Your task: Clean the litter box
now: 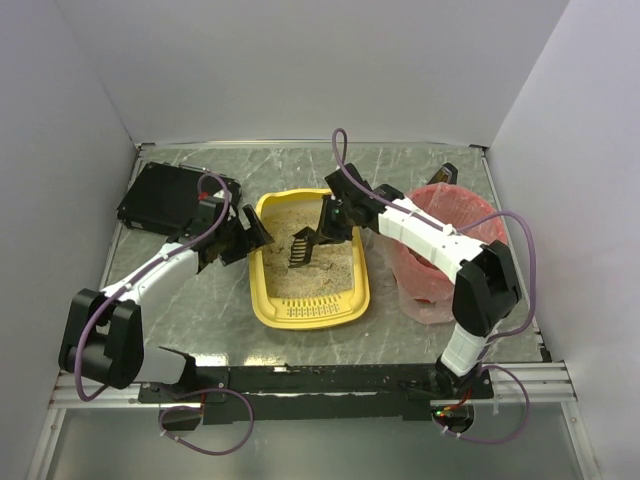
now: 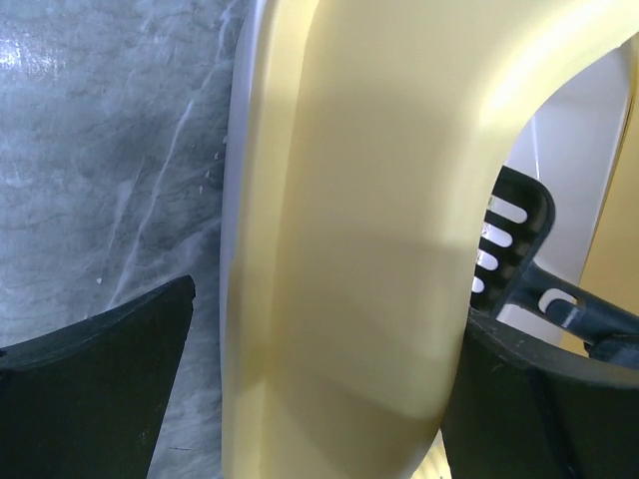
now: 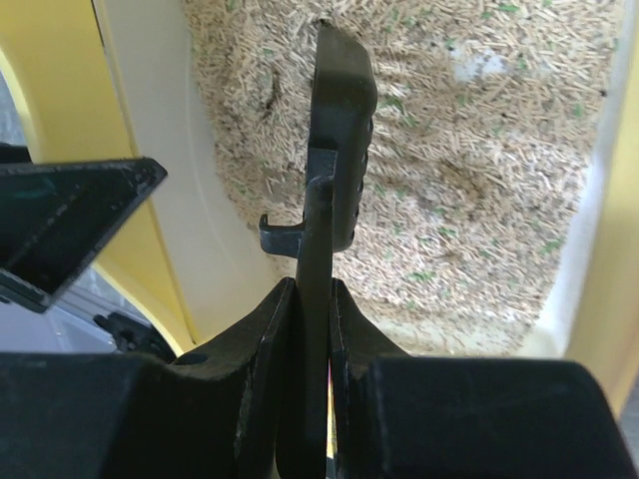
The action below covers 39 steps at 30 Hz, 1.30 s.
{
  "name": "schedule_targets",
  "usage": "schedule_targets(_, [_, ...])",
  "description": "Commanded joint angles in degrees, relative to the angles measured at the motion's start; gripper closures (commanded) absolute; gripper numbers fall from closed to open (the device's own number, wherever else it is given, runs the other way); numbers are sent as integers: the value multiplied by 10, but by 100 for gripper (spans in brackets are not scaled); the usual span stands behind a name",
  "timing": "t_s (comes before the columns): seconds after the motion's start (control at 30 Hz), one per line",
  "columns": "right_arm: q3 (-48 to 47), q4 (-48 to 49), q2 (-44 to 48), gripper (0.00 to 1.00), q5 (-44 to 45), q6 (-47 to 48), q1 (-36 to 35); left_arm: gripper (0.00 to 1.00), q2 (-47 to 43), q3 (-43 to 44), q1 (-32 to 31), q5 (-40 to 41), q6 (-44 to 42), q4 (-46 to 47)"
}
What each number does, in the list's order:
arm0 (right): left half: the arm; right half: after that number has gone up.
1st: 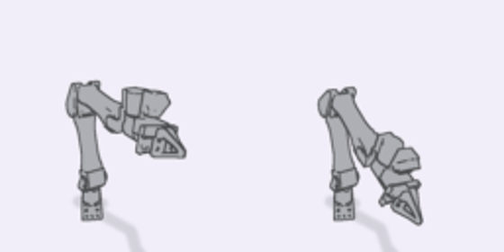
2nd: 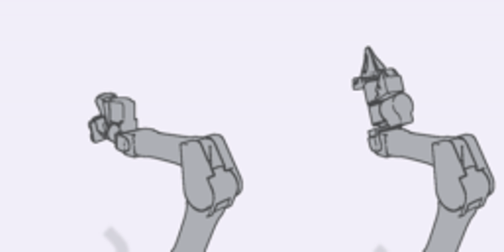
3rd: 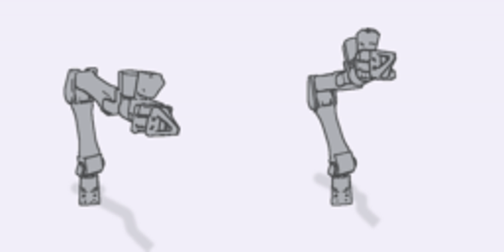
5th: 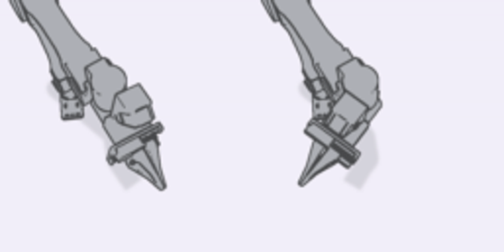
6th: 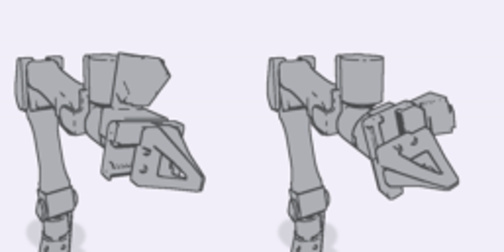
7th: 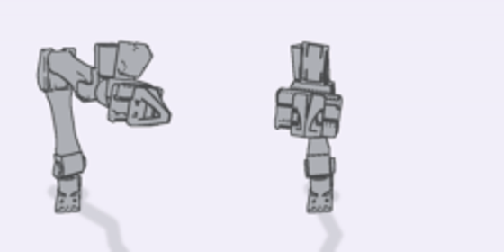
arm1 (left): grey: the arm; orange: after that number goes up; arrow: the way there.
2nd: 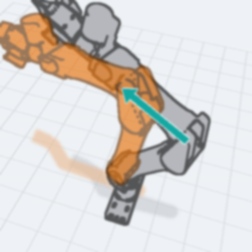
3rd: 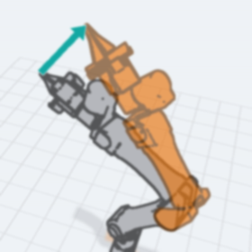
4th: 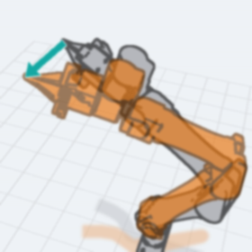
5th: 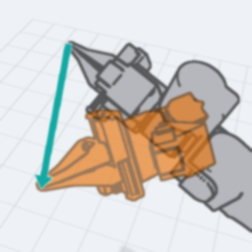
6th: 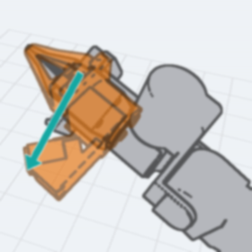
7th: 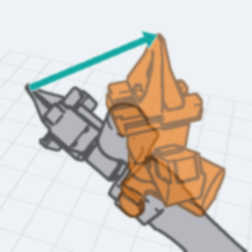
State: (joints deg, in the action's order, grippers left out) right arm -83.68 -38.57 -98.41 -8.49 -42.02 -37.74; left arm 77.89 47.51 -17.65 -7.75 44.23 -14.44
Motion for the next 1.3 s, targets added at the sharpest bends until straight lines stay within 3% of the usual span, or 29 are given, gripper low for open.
schedule_targets(0.0, [0,44,-27,100,-27,-35,-1,3,8,-2,2,-16,5,19])
schedule_targets(0.27, [107,198,9,100,-14,-79,2,3,24,0,2,-27,2,27])
schedule_targets(0.7, [202,382,27,100,-62,-24,2,3,39,2,2,-44,4,42])
schedule_targets(1.27, [329,510,128,100,-50,-41,25,3,17,3,2,-9,12,19])
